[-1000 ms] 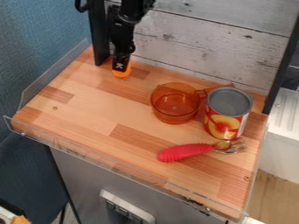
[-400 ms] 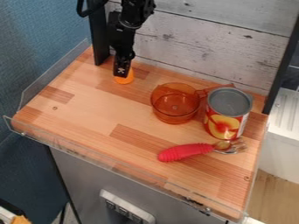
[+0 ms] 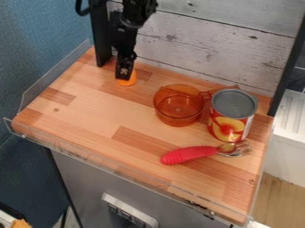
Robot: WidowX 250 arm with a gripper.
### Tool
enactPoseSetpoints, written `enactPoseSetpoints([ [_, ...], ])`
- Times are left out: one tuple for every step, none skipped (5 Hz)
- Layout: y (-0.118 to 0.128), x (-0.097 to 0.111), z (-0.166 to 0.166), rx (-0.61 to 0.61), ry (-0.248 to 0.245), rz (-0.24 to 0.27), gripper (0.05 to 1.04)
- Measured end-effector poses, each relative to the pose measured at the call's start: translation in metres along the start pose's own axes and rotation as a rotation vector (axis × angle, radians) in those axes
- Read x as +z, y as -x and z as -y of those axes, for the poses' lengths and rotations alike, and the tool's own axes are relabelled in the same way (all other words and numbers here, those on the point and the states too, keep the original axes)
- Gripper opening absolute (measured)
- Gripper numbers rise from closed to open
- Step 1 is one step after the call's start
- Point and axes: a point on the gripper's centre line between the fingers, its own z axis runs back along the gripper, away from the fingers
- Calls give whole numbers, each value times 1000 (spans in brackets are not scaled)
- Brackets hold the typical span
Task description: Put the orange bottle at the upper left side of the table
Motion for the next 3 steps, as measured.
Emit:
enactPoseSetpoints([
  [-3,18,4,10,39,-19,1001],
  [-9,43,6,45,95,-49,1001],
  [-10,63,0,78,138,-40,1001],
])
